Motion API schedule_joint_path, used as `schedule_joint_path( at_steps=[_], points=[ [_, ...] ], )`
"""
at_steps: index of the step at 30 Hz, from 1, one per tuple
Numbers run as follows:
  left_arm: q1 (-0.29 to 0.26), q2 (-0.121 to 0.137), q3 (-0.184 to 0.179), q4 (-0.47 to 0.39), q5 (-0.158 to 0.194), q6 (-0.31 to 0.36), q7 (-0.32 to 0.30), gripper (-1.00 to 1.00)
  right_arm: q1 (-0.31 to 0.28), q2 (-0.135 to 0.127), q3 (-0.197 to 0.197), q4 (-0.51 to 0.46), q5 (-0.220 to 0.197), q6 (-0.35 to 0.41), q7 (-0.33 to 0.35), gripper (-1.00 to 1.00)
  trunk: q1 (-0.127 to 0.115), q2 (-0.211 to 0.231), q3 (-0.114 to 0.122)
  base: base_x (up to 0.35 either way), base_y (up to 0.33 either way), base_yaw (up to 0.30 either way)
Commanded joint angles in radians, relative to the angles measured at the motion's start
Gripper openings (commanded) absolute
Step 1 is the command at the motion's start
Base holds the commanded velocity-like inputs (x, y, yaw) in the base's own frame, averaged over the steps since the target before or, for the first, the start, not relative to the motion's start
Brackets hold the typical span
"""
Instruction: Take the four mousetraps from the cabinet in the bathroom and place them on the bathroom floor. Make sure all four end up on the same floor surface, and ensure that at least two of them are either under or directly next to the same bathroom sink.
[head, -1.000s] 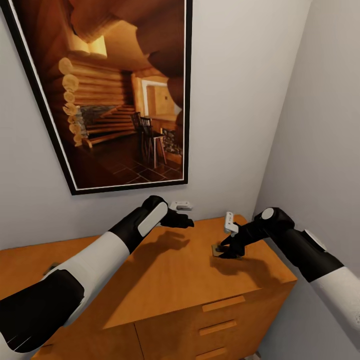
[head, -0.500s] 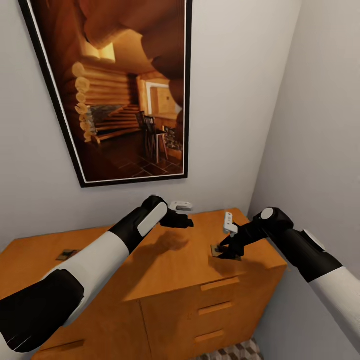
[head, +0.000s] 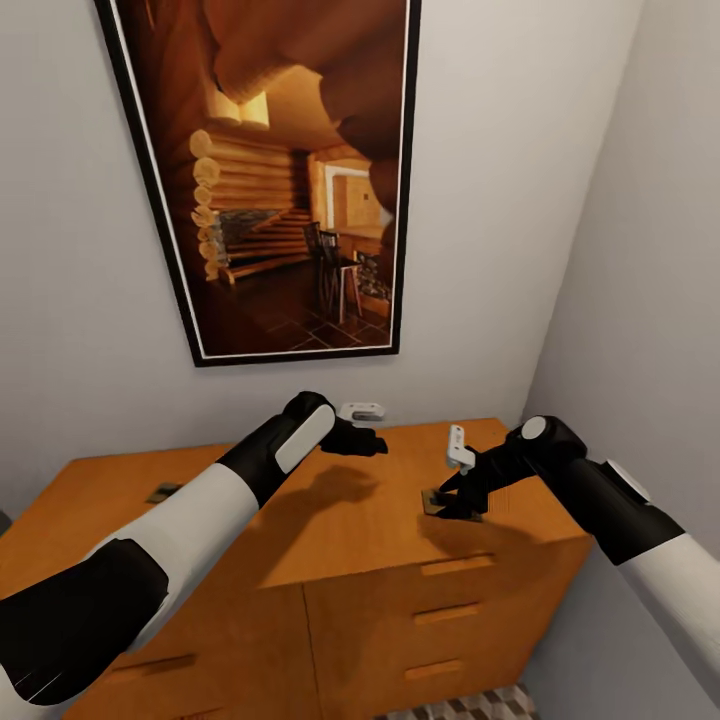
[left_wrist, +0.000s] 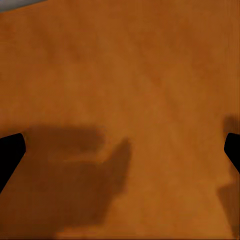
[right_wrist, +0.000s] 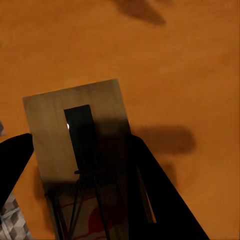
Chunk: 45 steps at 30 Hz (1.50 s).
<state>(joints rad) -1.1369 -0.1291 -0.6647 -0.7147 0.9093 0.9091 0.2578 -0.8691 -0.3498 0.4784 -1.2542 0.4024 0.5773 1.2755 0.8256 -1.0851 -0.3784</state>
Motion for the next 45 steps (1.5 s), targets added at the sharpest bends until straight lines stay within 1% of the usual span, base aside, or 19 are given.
schedule_joint_path(
  at_steps=[1,8,14,20,45],
  points=[
    [-0.001,0.0,-0.003,0.0,0.011,0.001,0.009,1.0,-0.001,0.0,0.001,-0.002,0.004,0.009,0.004,-1.0,0.0,-0.001,-0.001,0.0,0.0,0.092],
    [-0.001,0.0,-0.003,0.005,0.011,-0.001,0.009,1.0,-0.001,0.005,0.002,-0.002,0.003,0.009,0.004,-1.0,0.0,-0.001,-0.001,-0.043,0.021,0.027],
    [-0.001,0.0,-0.003,0.005,0.011,0.0,0.01,1.0,-0.001,0.02,0.002,-0.001,0.004,0.008,0.004,-1.0,0.0,-0.001,-0.001,-0.201,0.113,0.001],
    [-0.001,0.0,-0.004,0.005,0.01,0.0,0.011,1.0,0.0,0.023,0.003,-0.002,0.004,0.007,0.004,-1.0,0.0,-0.001,-0.001,-0.042,0.022,0.047],
    [-0.001,0.004,-0.004,0.001,0.003,0.006,0.014,1.0,0.001,0.024,0.005,-0.001,0.006,0.007,0.002,-1.0,0.0,-0.001,-0.001,-0.001,0.001,0.276]
  ],
)
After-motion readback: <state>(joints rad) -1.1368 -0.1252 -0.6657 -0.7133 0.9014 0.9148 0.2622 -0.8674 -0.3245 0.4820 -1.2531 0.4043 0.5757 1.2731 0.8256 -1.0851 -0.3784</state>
